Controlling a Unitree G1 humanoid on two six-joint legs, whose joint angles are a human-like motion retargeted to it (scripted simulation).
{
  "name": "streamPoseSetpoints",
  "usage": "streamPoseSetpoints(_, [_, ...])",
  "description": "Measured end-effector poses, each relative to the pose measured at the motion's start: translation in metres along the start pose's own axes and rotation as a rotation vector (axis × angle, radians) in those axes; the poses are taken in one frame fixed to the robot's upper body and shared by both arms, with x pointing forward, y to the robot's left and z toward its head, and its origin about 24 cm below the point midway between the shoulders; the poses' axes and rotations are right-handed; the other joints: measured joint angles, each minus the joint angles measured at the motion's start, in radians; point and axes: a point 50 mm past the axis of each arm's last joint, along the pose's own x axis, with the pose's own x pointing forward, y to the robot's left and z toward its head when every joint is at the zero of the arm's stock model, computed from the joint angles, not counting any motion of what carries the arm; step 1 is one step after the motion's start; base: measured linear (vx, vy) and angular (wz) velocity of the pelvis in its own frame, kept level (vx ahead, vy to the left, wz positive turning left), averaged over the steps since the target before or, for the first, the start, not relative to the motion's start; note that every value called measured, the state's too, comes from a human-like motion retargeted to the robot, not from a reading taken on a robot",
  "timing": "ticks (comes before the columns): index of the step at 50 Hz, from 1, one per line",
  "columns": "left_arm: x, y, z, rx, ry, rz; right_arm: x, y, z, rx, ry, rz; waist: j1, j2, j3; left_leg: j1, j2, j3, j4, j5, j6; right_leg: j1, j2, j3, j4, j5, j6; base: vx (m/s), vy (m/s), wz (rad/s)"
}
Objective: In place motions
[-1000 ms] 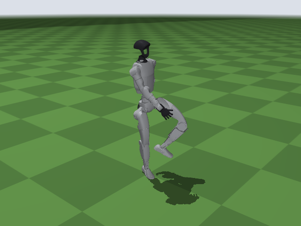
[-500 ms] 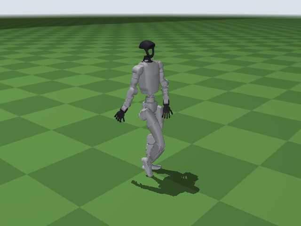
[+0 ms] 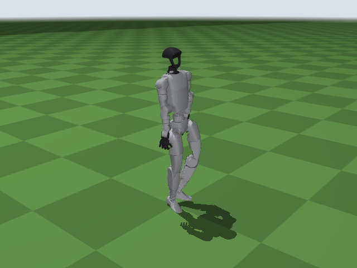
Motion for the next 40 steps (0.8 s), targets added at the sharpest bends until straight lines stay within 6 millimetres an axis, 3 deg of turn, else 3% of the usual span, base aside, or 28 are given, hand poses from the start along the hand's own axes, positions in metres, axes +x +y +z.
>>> streamPoseSetpoints(2, [-0.002, 0.019, -0.026, -0.185, 0.008, 0.124, -0.030, -0.010, 0.077, -0.173, -0.215, -0.007, 0.130, 0.020, 0.032, -0.330, 0.195, -0.008, 0.476, 0.144, 0.115, -0.044, 0.015, 0.120, -0.057, 0.010, 0.054, -0.50, -0.19, -1.35])
streamPoseSetpoints(3, [-0.005, 0.030, -0.039, -0.284, -0.016, 0.210, -0.047, -0.013, 0.106, -0.255, -0.313, -0.018, 0.193, 0.012, 0.033, -0.501, 0.218, -0.085, 0.652, 0.097, 0.137, -0.082, 0.038, 0.140, -0.083, 0.041, 0.040, -0.26, -0.27, -1.28])
streamPoseSetpoints(5, [-0.012, 0.050, -0.071, -0.498, -0.037, 0.311, -0.083, -0.020, 0.150, -0.437, -0.456, -0.059, 0.296, -0.048, 0.055, -0.646, 0.308, -0.032, 0.923, -0.066, 0.187, -0.100, 0.005, 0.167, -0.070, 0.035, 0.029, -0.01, -0.28, -0.95])
streamPoseSetpoints(6, [-0.011, 0.047, -0.083, -0.607, -0.015, 0.293, -0.100, -0.026, 0.165, -0.518, -0.508, -0.112, 0.319, -0.073, 0.071, -0.683, 0.342, -0.019, 1.012, -0.133, 0.203, -0.115, -0.016, 0.158, -0.048, 0.023, 0.003, 0.10, -0.40, -0.57])
streamPoseSetpoints(7, [-0.009, 0.043, -0.089, -0.703, -0.012, 0.271, -0.115, -0.030, 0.179, -0.581, -0.554, -0.175, 0.342, -0.090, 0.092, -0.736, 0.363, -0.030, 1.100, -0.191, 0.214, -0.128, -0.028, 0.164, -0.030, 0.017, -0.020, -0.02, -0.49, -0.41])
streamPoseSetpoints(10, [-0.006, 0.040, -0.073, -0.878, -0.153, 0.245, -0.147, -0.041, 0.203, -0.561, -0.678, -0.384, 0.405, -0.092, 0.160, -0.931, 0.355, -0.145, 1.301, -0.291, 0.215, -0.148, -0.012, 0.210, -0.005, 0.037, -0.075, -0.19, -0.40, -0.34])
streamPoseSetpoints(13, [-0.005, 0.040, -0.059, -0.916, -0.244, 0.254, -0.156, -0.040, 0.212, -0.528, -0.776, -0.423, 0.426, -0.109, 0.165, -0.909, 0.359, -0.081, 1.307, -0.306, 0.215, -0.166, -0.029, 0.225, 0.005, 0.048, -0.078, -0.08, 0.07, -0.11])
streamPoseSetpoints(15, [-0.002, 0.033, -0.053, -0.878, -0.233, 0.230, -0.148, -0.037, 0.208, -0.572, -0.747, -0.423, 0.390, -0.091, 0.137, -0.870, 0.369, -0.070, 1.273, -0.301, 0.215, -0.166, -0.021, 0.204, 0.002, 0.039, -0.061, 0.03, 0.27, 0.53])
streamPoseSetpoints(18, [-0.002, 0.031, -0.048, -0.758, -0.184, 0.202, -0.102, -0.030, 0.172, -0.589, -0.543, -0.382, 0.294, -0.033, 0.068, -0.766, 0.347, -0.118, 1.120, -0.242, 0.209, -0.119, 0.023, 0.132, -0.024, 0.031, -0.015, 0.14, 0.34, 0.97])
streamPoseSetpoints(20, [-0.001, 0.025, -0.033, -0.643, -0.161, 0.169, -0.068, -0.028, 0.134, -0.563, -0.404, -0.327, 0.237, -0.002, 0.034, -0.636, 0.263, -0.181, 0.913, -0.191, 0.135, -0.088, 0.034, 0.101, -0.031, 0.015, 0.014, 0.12, 0.27, 0.73])
streamPoseSetpoints(23, [0.004, -0.001, 0.005, -0.488, -0.184, 0.116, -0.015, -0.019, 0.044, -0.420, -0.137, -0.203, 0.165, -0.001, -0.013, -0.316, 0.040, -0.243, 0.396, -0.151, 0.023, -0.073, 0.009, 0.073, 0.008, -0.017, 0.031, 0.19, 0.15, 0.51])
streamPoseSetpoints(25, [0.002, -0.016, 0.039, -0.404, -0.265, 0.095, 0.009, -0.004, -0.028, -0.263, 0.064, -0.100, 0.128, 0.025, -0.027, -0.081, -0.100, -0.369, -0.044, -0.225, -0.050, -0.066, 0.044, 0.048, 0.066, -0.011, 0.011, 0.29, 0.05, 0.34])
streamPoseSetpoints(27, [-0.004, -0.036, 0.076, -0.307, -0.358, 0.046, 0.015, 0.010, -0.097, -0.060, 0.267, 0.002, 0.108, 0.060, -0.045, 0.118, -0.061, -0.196, -0.311, -0.332, -0.013, -0.149, 0.024, -0.026, 0.281, 0.141, -0.037, 0.20, 0.07, 0.23])
streamPoseSetpoints(28, [-0.010, -0.052, 0.101, -0.257, -0.413, -0.010, 0.012, 0.011, -0.123, 0.039, 0.356, 0.040, 0.071, 0.078, -0.055, 0.153, -0.013, -0.086, -0.411, -0.326, -0.042, -0.304, -0.034, -0.024, 0.526, 0.266, -0.065, -0.02, 0.15, 0.62])
streamPoseSetpoints(29, [-0.020, -0.065, 0.126, -0.197, -0.479, -0.065, 0.009, 0.012, -0.141, 0.145, 0.409, 0.056, 0.024, 0.095, -0.020, 0.133, 0.004, -0.165, -0.422, -0.321, -0.045, -0.434, -0.049, 0.013, 0.733, 0.338, -0.102, -0.23, 0.13, 0.87])
streamPoseSetpoints(30, [-0.032, -0.078, 0.151, -0.130, -0.550, -0.119, 0.006, 0.013, -0.156, 0.253, 0.444, 0.062, -0.026, 0.113, 0.037, 0.085, 0.005, -0.340, -0.387, -0.315, -0.037, -0.551, -0.042, 0.067, 0.922, 0.382, -0.143, -0.32, 0.10, 0.45])
streamPoseSetpoints(33, [-0.086, -0.118, 0.224, 0.173, -0.745, -0.222, 0.000, 0.011, -0.185, 0.627, 0.430, -0.026, -0.107, 0.108, 0.172, 0.095, -0.039, -0.343, -0.387, -0.317, 0.025, -0.819, -0.162, 0.119, 1.367, 0.236, -0.174, -0.35, 0.22, 0.20])
streamPoseSetpoints(35, [-0.120, -0.138, 0.254, 0.395, -0.821, -0.219, -0.001, 0.009, -0.187, 0.842, 0.391, -0.051, -0.196, 0.142, 0.263, 0.087, -0.018, -0.361, -0.383, -0.302, 0.062, -0.950, -0.203, 0.111, 1.526, 0.207, -0.169, -0.40, 0.28, 1.07])
streamPoseSetpoints(37, [-0.131, -0.135, 0.263, 0.497, -0.862, -0.093, 0.001, 0.011, -0.194, 0.963, 0.371, -0.151, -0.261, 0.165, 0.271, 0.070, -0.002, -0.390, -0.382, -0.279, 0.078, -1.043, -0.218, 0.098, 1.589, 0.177, -0.155, 0.05, 0.10, 0.84])
streamPoseSetpoints(40, [-0.137, -0.133, 0.269, 0.585, -0.940, 0.095, 0.005, 0.014, -0.198, 1.012, 0.316, -0.242, -0.269, 0.195, 0.228, 0.042, 0.016, -0.385, -0.394, -0.256, 0.086, -1.107, -0.238, 0.072, 1.590, 0.141, -0.153, 0.20, -0.01, 0.09])
